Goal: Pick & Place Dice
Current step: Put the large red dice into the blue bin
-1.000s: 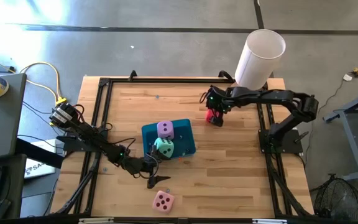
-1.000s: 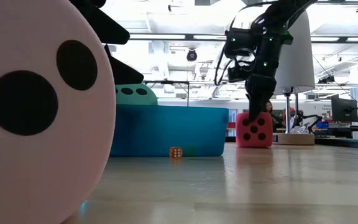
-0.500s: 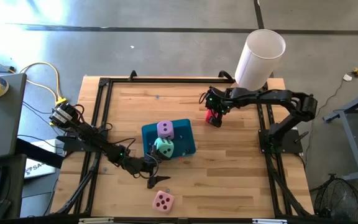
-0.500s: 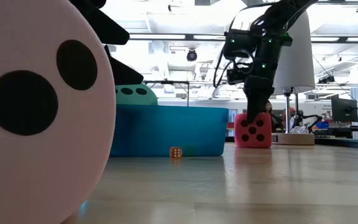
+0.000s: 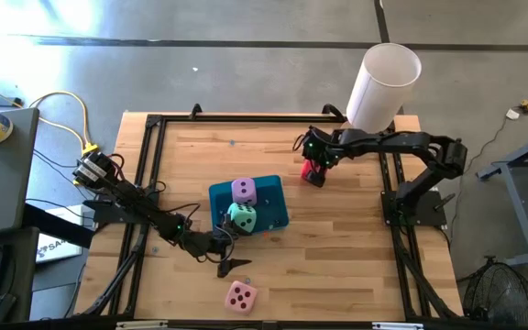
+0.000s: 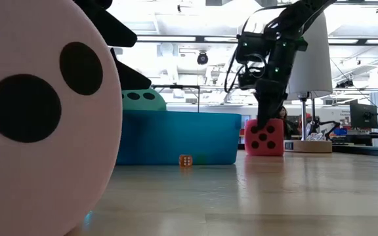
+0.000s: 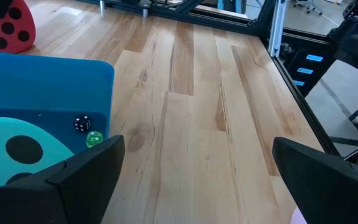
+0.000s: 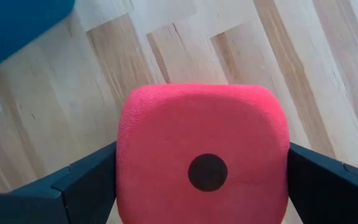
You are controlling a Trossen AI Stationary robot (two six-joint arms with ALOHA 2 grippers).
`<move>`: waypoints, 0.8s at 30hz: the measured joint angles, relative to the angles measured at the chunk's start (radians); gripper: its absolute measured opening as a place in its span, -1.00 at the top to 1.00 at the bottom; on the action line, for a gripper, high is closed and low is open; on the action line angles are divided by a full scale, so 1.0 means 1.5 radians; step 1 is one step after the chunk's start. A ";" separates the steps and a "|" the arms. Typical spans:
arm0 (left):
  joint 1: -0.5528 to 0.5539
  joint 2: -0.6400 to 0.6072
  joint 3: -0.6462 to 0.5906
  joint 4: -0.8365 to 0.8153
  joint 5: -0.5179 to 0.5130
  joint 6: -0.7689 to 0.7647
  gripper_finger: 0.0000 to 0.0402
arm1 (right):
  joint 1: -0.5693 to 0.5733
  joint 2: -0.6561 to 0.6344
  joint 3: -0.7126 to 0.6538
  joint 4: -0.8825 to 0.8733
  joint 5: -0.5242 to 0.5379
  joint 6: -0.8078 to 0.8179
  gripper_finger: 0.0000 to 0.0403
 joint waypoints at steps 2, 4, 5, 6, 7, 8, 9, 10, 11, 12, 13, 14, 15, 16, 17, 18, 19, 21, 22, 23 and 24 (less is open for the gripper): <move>0.000 0.000 0.000 0.000 0.000 0.000 -0.99 | 0.000 0.001 0.000 0.005 -0.007 -0.002 -0.90; 0.000 0.000 0.000 0.000 0.000 0.000 -0.99 | 0.000 0.001 0.000 0.011 -0.024 -0.002 -0.90; 0.000 0.000 0.000 0.000 0.000 0.000 -0.99 | 0.000 0.002 0.000 0.017 -0.038 -0.003 -0.90; 0.000 0.000 0.000 0.000 0.000 0.000 -0.99 | 0.000 0.002 -0.001 0.024 -0.056 -0.005 -0.90; 0.000 0.000 0.000 0.000 0.000 0.000 -0.99 | 0.000 0.002 -0.001 0.033 -0.077 -0.007 -0.90; 0.000 0.000 0.000 0.000 0.000 0.000 -0.99 | 0.001 0.003 -0.001 0.044 -0.098 -0.010 -0.90; 0.000 0.000 0.000 0.000 0.000 0.000 -0.99 | 0.002 0.003 -0.002 0.053 -0.115 -0.014 -0.90; 0.000 0.000 0.000 0.000 0.000 0.000 -0.99 | 0.002 0.003 -0.002 0.060 -0.129 -0.015 -0.90; 0.000 0.000 0.000 -0.001 0.000 0.000 -0.99 | 0.002 0.003 -0.002 0.066 -0.140 -0.016 -0.90; 0.000 0.000 0.000 -0.002 0.000 0.000 -0.99 | 0.002 0.003 -0.002 0.069 -0.144 -0.018 -0.90; 0.000 0.000 0.000 -0.003 0.000 0.000 -0.99 | 0.002 0.003 -0.002 0.072 -0.145 -0.018 -0.90; 0.000 0.000 0.000 -0.003 0.000 0.000 -0.99 | 0.002 0.003 -0.002 0.076 -0.144 -0.019 -0.90; 0.000 0.000 0.000 -0.004 0.000 0.000 -0.99 | 0.002 0.003 -0.002 0.077 -0.143 -0.019 -0.90; 0.000 0.000 0.000 -0.004 0.000 0.000 -0.99 | 0.002 0.003 -0.002 0.078 -0.142 -0.020 -0.90; 0.000 0.000 0.000 -0.004 0.000 0.000 -0.99 | 0.002 0.003 -0.002 0.077 -0.141 -0.021 -0.90; 0.000 0.000 0.000 -0.005 0.000 0.000 -0.99 | 0.002 0.001 -0.001 0.074 -0.140 -0.023 -0.90; 0.000 0.000 0.000 -0.006 0.000 0.000 -0.99 | 0.002 -0.002 -0.002 0.069 -0.140 -0.025 -0.90; 0.000 0.000 0.000 -0.007 0.000 -0.003 -0.99 | 0.002 -0.010 -0.002 0.062 -0.139 -0.030 -0.90; 0.000 0.000 0.000 -0.007 0.000 -0.003 -0.99 | 0.002 -0.018 -0.003 0.056 -0.141 -0.030 -0.90; 0.000 0.000 0.000 -0.007 0.000 -0.003 -0.99 | 0.002 -0.025 -0.003 0.046 -0.149 -0.030 -0.90; 0.000 0.000 0.000 -0.007 0.000 -0.003 -0.99 | 0.004 -0.032 -0.004 0.036 -0.155 -0.030 -0.90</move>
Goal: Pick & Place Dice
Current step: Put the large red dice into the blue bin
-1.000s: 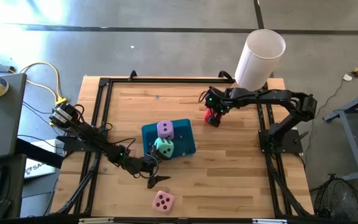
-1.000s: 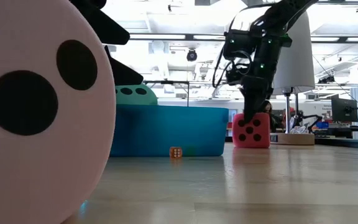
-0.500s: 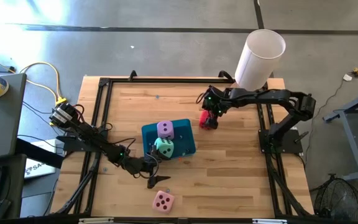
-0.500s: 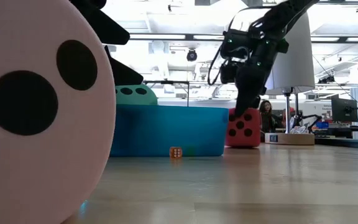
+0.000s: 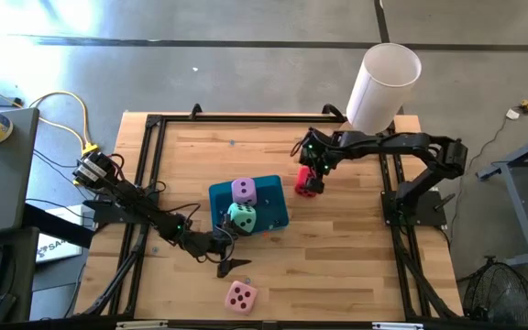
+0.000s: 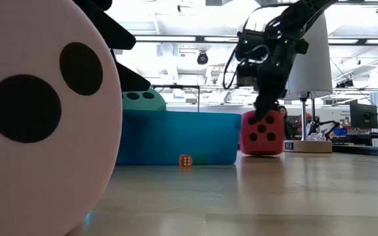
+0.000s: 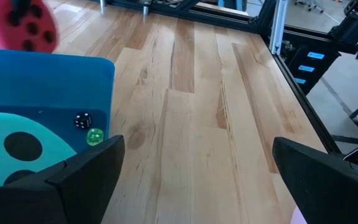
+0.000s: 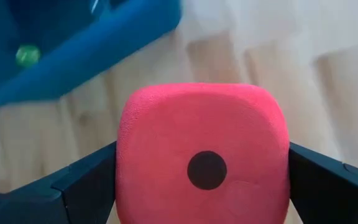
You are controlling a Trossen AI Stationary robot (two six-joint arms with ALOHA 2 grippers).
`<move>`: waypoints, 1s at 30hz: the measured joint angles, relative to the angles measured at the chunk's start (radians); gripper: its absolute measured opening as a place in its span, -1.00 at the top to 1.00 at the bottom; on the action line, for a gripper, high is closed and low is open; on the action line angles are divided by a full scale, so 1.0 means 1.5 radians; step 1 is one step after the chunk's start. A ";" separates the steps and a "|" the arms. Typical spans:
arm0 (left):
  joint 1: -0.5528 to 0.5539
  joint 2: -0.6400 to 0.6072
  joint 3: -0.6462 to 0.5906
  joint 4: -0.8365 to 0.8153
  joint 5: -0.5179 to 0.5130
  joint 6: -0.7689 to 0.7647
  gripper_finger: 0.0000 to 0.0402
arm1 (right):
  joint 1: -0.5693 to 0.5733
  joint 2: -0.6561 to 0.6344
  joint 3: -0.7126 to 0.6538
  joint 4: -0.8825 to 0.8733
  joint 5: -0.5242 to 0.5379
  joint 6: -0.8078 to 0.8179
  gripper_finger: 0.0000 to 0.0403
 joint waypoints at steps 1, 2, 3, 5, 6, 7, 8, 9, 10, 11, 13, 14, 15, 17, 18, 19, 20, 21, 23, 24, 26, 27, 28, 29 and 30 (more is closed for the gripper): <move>0.000 0.000 0.000 0.000 0.000 0.000 -0.99 | 0.001 -0.009 -0.001 -0.010 -0.002 0.000 -0.90; 0.000 0.000 0.000 0.000 0.000 0.000 -0.99 | 0.001 -0.019 -0.001 -0.016 -0.002 0.001 -0.90; 0.000 0.000 0.000 0.000 0.000 0.000 -0.99 | 0.001 -0.030 -0.001 -0.019 0.000 0.001 -0.90; 0.000 0.000 0.000 0.000 0.000 -0.001 -0.99 | 0.005 -0.048 0.001 -0.022 0.005 0.000 -0.90; 0.000 0.000 0.000 0.000 0.000 -0.002 -0.99 | 0.008 -0.055 0.001 -0.022 0.005 0.001 -0.90; 0.000 0.000 0.000 0.000 0.000 -0.002 -0.99 | 0.011 -0.064 0.001 -0.023 0.006 0.001 -0.90; 0.000 0.000 0.000 0.000 0.000 -0.002 -0.99 | 0.016 -0.072 0.001 -0.022 0.006 0.001 -0.90; 0.000 0.000 0.000 0.000 0.000 -0.004 -0.99 | 0.024 -0.081 0.001 -0.017 0.005 0.001 -0.90; 0.000 0.000 0.000 0.000 0.000 -0.004 -0.99 | 0.032 -0.091 0.001 -0.009 0.005 0.001 -0.90; 0.000 0.000 0.000 0.000 0.000 -0.004 -0.99 | 0.041 -0.100 0.002 -0.001 0.005 0.001 -0.90; 0.000 0.000 0.000 0.000 0.000 -0.005 -0.99 | 0.062 -0.117 0.002 0.016 0.012 0.010 -0.90; 0.000 0.000 0.000 0.000 0.000 -0.005 -0.99 | 0.074 -0.125 0.002 0.027 0.013 0.011 -0.90; 0.000 0.000 0.000 0.000 0.000 -0.005 -0.99 | 0.088 -0.133 0.002 0.038 0.015 0.010 -0.90; 0.000 0.000 0.000 0.000 0.000 -0.006 -0.99 | 0.118 -0.149 0.002 0.064 0.027 0.005 -0.90; 0.000 0.000 0.000 0.000 0.000 -0.007 -0.99 | 0.133 -0.155 0.002 0.078 0.043 0.004 -0.90; 0.000 0.000 0.000 0.000 0.000 -0.006 -0.99 | 0.148 -0.160 0.002 0.095 0.060 0.004 -0.90; 0.000 0.000 0.000 0.000 0.000 -0.007 -0.99 | 0.162 -0.162 0.002 0.116 0.078 0.002 -0.90; 0.000 0.000 0.000 0.000 0.000 -0.007 -0.99 | 0.175 -0.163 0.002 0.139 0.091 -0.002 -0.90; 0.000 0.000 0.000 0.000 0.000 -0.007 -0.99 | 0.198 -0.163 0.003 0.188 0.104 -0.009 -0.90; 0.000 0.000 0.000 0.001 0.000 -0.007 -0.99 | 0.207 -0.160 0.003 0.213 0.104 -0.012 -0.90; 0.000 0.000 0.000 0.001 0.000 -0.007 -0.99 | 0.225 -0.146 0.005 0.255 0.104 -0.013 -0.90; 0.000 0.000 0.000 0.001 0.000 -0.007 -0.99 | 0.233 -0.139 0.005 0.267 0.106 -0.011 -0.90; 0.000 0.000 0.000 0.001 0.000 -0.007 -0.99 | 0.238 -0.131 0.005 0.269 0.116 -0.006 -0.90; 0.000 0.000 0.000 0.001 0.000 -0.007 -0.99 | 0.244 -0.122 0.004 0.269 0.133 -0.002 -0.90; -0.002 0.000 0.000 0.001 0.000 -0.007 -0.99 | 0.250 -0.114 0.004 0.270 0.154 0.004 -0.90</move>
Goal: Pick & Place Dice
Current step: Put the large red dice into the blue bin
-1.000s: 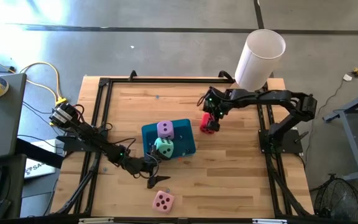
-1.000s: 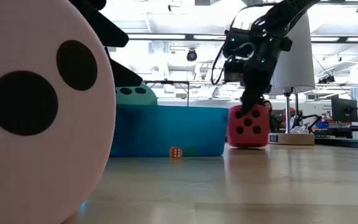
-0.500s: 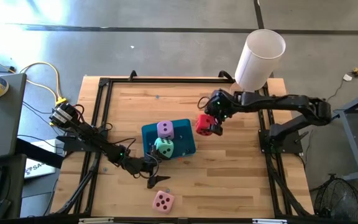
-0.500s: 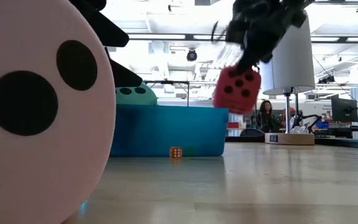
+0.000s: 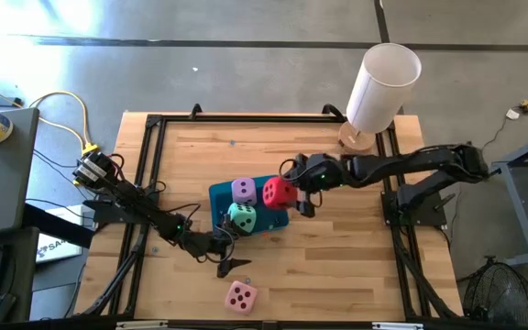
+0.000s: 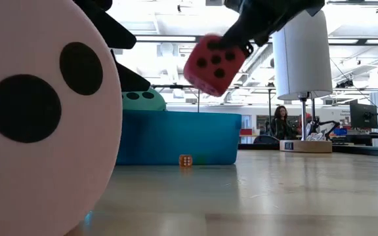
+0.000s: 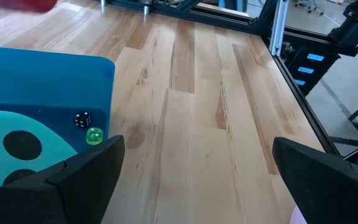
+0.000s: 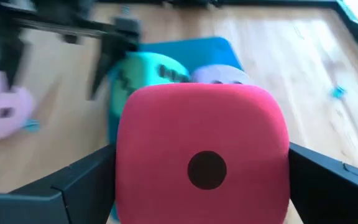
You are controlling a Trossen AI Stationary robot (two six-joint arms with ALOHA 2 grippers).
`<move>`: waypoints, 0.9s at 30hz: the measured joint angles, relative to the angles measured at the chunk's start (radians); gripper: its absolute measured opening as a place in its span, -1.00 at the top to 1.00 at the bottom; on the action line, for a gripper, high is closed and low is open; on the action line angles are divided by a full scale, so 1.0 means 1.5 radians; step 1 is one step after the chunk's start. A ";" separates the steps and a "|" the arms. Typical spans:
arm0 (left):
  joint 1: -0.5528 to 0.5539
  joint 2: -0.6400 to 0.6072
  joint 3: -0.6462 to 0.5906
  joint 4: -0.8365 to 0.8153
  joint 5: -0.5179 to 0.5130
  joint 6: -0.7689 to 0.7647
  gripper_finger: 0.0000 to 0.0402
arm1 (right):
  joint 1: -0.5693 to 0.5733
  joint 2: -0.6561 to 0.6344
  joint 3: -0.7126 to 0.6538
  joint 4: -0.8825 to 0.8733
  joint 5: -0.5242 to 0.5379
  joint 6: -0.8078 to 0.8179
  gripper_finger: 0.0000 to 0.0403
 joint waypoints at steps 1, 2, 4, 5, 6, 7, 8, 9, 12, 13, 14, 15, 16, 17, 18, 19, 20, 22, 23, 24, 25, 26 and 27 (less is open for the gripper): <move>-0.002 0.000 0.000 0.000 0.000 0.000 -0.99 | 0.006 0.008 0.000 0.002 0.021 0.007 -0.90; -0.004 0.000 0.000 0.000 -0.001 0.000 -0.99 | 0.010 0.016 0.000 0.003 0.041 0.010 -0.90; -0.006 0.000 0.000 0.000 0.000 0.000 -0.99 | 0.018 0.035 0.000 0.015 0.061 0.012 -0.90; -0.006 0.000 0.000 0.000 0.000 0.000 -0.99 | 0.021 0.048 0.000 0.032 0.063 0.012 -0.90; -0.006 0.000 0.000 0.000 0.000 0.000 -0.99 | 0.025 0.060 0.000 0.048 0.064 0.012 -0.90; -0.006 0.000 0.000 0.000 0.000 0.000 -0.99 | 0.028 0.072 0.000 0.062 0.065 0.013 -0.90; -0.006 0.000 0.000 0.000 0.000 0.000 -0.99 | 0.030 0.083 0.000 0.080 0.065 0.013 -0.90; -0.005 0.000 0.000 0.000 0.000 0.000 -0.99 | 0.031 0.094 0.000 0.101 0.069 0.013 -0.90; -0.006 0.000 0.000 0.000 0.000 0.000 -0.99 | 0.033 0.121 0.000 0.130 0.105 0.014 -0.90; -0.006 0.000 0.000 0.001 0.000 0.000 -0.99 | 0.032 0.131 0.000 0.128 0.118 0.019 -0.90; -0.006 0.000 0.000 0.001 0.000 0.000 -0.99 | 0.032 0.141 0.000 0.126 0.131 0.028 -0.90; -0.006 0.000 0.000 0.000 0.000 0.000 -0.99 | 0.032 0.150 0.000 0.120 0.143 0.038 -0.90; -0.006 0.000 0.000 0.000 0.000 0.000 -0.99 | 0.032 0.158 0.000 0.116 0.154 0.047 -0.90; -0.006 0.000 0.000 0.000 0.000 0.000 -0.99 | 0.031 0.165 0.000 0.114 0.166 0.054 -0.90; -0.006 0.000 0.000 0.000 0.000 0.000 -0.99 | 0.031 0.170 0.000 0.109 0.173 0.059 -0.90; -0.006 0.000 0.000 0.000 0.000 0.000 -0.99 | 0.031 0.175 0.000 0.113 0.179 0.062 -0.90; -0.006 0.000 0.000 -0.001 0.000 0.000 -0.99 | 0.031 0.182 0.000 0.118 0.182 0.064 -0.90; -0.006 0.000 0.000 -0.001 0.000 0.000 -0.99 | 0.032 0.190 0.001 0.131 0.189 0.073 -0.90; -0.006 0.000 0.000 -0.001 0.000 0.000 -0.99 | 0.032 0.192 0.001 0.137 0.192 0.083 -0.90; -0.006 0.000 0.000 -0.001 0.000 0.000 -0.99 | 0.031 0.192 0.001 0.140 0.193 0.094 -0.90; -0.006 0.000 0.000 -0.001 0.000 0.000 -0.99 | 0.031 0.193 0.001 0.140 0.193 0.103 -0.90; -0.006 0.000 0.000 -0.001 0.000 0.000 -0.99 | 0.031 0.193 0.001 0.139 0.194 0.112 -0.90; -0.006 0.000 0.000 -0.001 0.000 0.000 -0.99 | 0.031 0.193 0.001 0.139 0.194 0.115 -0.90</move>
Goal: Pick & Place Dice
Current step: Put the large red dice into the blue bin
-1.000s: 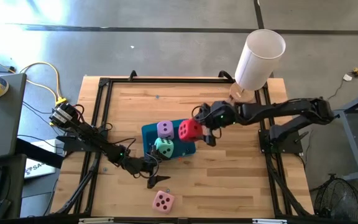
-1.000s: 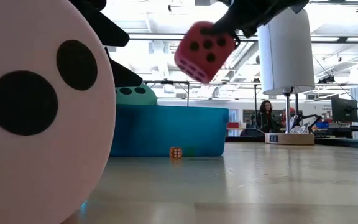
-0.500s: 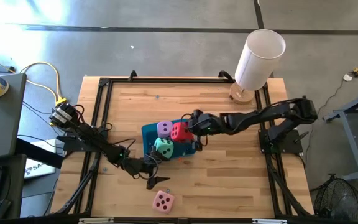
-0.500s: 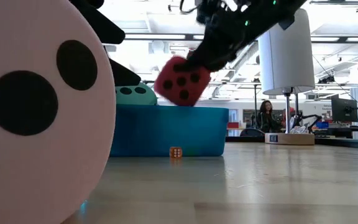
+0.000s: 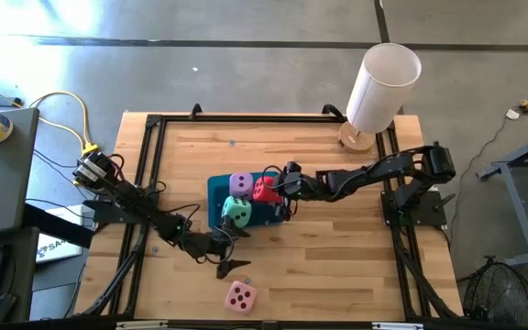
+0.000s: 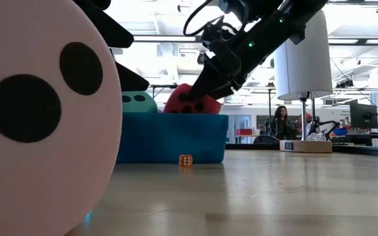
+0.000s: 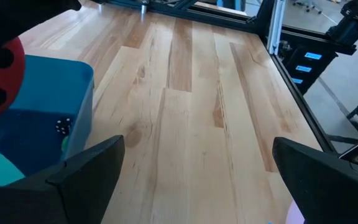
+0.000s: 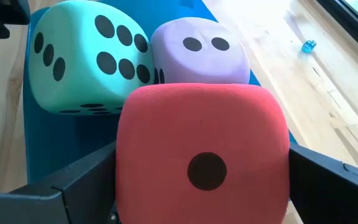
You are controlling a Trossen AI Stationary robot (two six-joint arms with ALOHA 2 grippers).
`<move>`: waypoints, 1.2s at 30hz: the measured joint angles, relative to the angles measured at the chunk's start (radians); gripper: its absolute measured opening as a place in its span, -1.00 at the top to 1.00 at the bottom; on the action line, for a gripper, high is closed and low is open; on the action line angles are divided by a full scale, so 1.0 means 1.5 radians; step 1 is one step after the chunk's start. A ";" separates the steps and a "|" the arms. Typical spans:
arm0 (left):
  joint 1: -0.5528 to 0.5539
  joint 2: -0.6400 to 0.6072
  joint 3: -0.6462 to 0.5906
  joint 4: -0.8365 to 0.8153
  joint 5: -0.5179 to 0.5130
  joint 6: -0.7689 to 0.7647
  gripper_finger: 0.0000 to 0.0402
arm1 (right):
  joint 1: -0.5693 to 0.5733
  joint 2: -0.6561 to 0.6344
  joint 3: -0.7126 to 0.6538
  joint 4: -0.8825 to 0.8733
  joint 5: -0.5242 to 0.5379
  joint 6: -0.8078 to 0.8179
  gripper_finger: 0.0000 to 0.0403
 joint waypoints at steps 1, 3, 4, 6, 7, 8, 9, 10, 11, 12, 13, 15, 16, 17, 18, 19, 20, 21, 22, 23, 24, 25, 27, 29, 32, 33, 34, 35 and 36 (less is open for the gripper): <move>0.000 0.000 0.000 0.000 0.000 0.000 -0.99 | 0.000 0.000 0.000 0.000 0.000 0.001 -0.90; 0.000 0.000 0.000 0.000 0.000 0.000 -0.99 | 0.000 0.000 0.000 0.000 0.001 0.001 -0.90; 0.000 0.000 0.000 0.000 0.000 0.000 -0.99 | 0.000 0.000 0.000 0.000 0.001 0.001 -0.90; 0.000 0.000 0.000 0.000 0.000 0.000 -0.99 | 0.000 0.000 0.000 -0.001 0.007 0.004 -0.90; 0.000 0.000 0.000 0.000 0.000 0.000 -0.99 | 0.000 0.000 0.000 -0.001 0.015 0.010 -0.90; 0.000 0.000 0.000 0.000 0.000 0.000 -0.99 | 0.001 0.000 0.000 -0.001 0.021 0.016 -0.90; 0.000 0.000 0.000 0.000 0.000 0.000 -0.99 | 0.001 0.000 0.000 -0.002 0.025 0.020 -0.90; 0.000 0.000 0.000 0.000 0.000 0.000 -0.99 | 0.001 0.000 0.000 -0.002 0.028 0.020 -0.90; 0.000 0.000 0.000 0.000 0.000 0.000 -0.99 | 0.001 0.000 0.000 -0.002 0.030 0.020 -0.90; 0.000 0.000 0.000 0.000 0.000 0.000 -0.99 | 0.001 0.000 0.000 -0.002 0.031 0.020 -0.90; 0.000 0.000 0.000 0.000 0.000 0.000 -0.99 | 0.002 0.000 0.000 -0.002 0.035 0.016 -0.90; 0.000 0.000 0.000 -0.001 0.000 0.000 -0.99 | 0.002 0.001 0.000 -0.001 0.041 0.010 -0.90; 0.000 0.000 0.000 -0.001 0.000 0.000 -0.99 | 0.002 0.001 -0.001 -0.001 0.048 0.008 -0.90; 0.000 0.000 0.000 -0.001 0.000 0.000 -0.99 | 0.002 0.001 -0.001 0.000 0.052 0.005 -0.90; 0.000 0.000 0.000 -0.001 0.000 0.000 -0.99 | 0.002 0.001 -0.001 0.000 0.055 -0.002 -0.90; 0.000 0.000 0.000 -0.001 0.000 0.000 -0.99 | 0.002 0.001 -0.001 0.001 0.057 -0.008 -0.90; 0.000 0.000 0.000 -0.001 0.000 0.000 -0.99 | 0.002 0.001 -0.001 0.002 0.058 -0.015 -0.90; 0.000 0.000 0.000 -0.001 0.000 0.000 -0.99 | 0.001 0.001 -0.001 0.003 0.056 -0.020 -0.90; 0.000 0.000 0.000 -0.001 0.000 0.000 -0.99 | 0.001 0.001 -0.001 0.003 0.054 -0.022 -0.90; 0.000 0.000 0.000 -0.001 0.000 0.000 -0.99 | 0.001 0.001 -0.001 0.003 0.054 -0.027 -0.90; 0.000 0.000 0.000 -0.001 0.000 0.000 -0.99 | 0.001 0.001 -0.001 0.004 0.054 -0.036 -0.90; 0.000 0.000 0.000 -0.001 0.000 0.000 -0.99 | 0.001 0.001 -0.001 0.004 0.055 -0.040 -0.90; 0.000 0.000 0.000 -0.001 0.000 0.000 -0.99 | -0.002 0.001 -0.001 0.004 0.056 -0.036 -0.90; -0.001 0.000 0.000 -0.001 0.000 0.000 -0.99 | -0.006 0.001 -0.001 0.003 0.060 -0.019 -0.90; -0.005 0.000 0.000 -0.003 0.000 0.000 -0.99 | -0.015 0.001 -0.001 -0.012 0.066 0.010 -0.90; -0.006 0.000 0.000 -0.003 0.000 0.000 -0.99 | -0.017 0.001 -0.001 -0.023 0.068 0.013 -0.90; -0.006 0.000 0.000 -0.003 0.000 0.000 -0.99 | -0.019 0.000 -0.001 -0.035 0.071 0.016 -0.90; -0.007 0.000 0.000 -0.004 0.000 0.000 -0.99 | -0.019 0.000 0.000 -0.048 0.072 0.017 -0.90; -0.009 0.000 0.000 -0.004 0.000 0.000 -0.99 | -0.019 0.000 0.000 -0.061 0.073 0.018 -0.90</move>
